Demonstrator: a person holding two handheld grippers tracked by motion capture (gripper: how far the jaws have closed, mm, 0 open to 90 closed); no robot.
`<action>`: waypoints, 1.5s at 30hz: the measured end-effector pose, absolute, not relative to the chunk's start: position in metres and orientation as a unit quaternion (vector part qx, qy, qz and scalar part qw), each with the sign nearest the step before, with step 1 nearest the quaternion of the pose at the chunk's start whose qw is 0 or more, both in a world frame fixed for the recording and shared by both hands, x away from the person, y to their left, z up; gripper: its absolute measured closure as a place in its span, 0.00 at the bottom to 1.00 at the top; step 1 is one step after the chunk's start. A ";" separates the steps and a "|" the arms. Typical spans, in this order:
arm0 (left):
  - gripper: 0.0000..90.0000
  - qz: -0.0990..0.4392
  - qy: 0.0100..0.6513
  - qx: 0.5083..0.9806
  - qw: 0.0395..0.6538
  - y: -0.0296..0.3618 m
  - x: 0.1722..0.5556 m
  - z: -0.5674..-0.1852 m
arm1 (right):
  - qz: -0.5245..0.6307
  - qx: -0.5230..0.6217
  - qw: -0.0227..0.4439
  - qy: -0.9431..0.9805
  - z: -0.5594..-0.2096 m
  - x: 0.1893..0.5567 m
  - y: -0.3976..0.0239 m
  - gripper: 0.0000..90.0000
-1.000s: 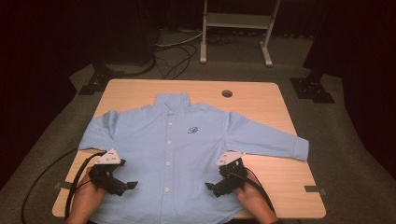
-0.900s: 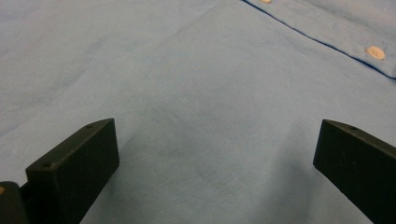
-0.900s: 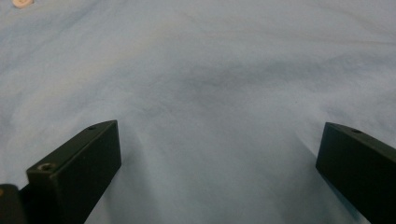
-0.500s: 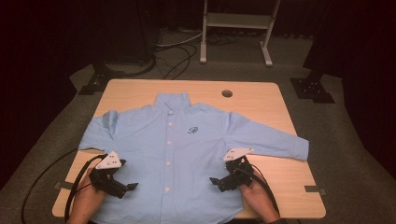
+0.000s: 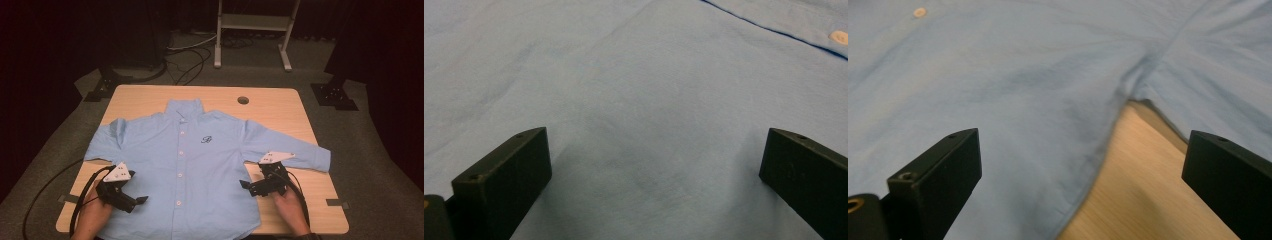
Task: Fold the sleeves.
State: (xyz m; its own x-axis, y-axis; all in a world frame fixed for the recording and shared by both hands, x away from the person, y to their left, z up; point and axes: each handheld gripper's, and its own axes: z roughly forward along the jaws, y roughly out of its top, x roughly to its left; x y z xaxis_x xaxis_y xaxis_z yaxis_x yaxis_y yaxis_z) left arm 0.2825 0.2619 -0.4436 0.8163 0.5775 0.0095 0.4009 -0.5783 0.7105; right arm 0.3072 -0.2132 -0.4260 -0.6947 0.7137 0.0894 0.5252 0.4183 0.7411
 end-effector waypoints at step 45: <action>0.00 0.120 0.274 0.881 0.366 0.262 0.284 -0.444 | 0.424 0.483 0.196 0.741 -0.416 0.304 -0.353 0.00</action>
State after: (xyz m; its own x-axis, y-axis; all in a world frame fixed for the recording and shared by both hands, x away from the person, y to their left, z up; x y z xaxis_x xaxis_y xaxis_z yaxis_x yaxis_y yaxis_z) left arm 0.2837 0.2620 -0.4437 0.8211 0.5707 0.0102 0.3956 -0.5819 0.7106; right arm 0.3042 -0.3526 -0.4158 -0.4567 0.8815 0.1194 0.5501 0.1743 0.8167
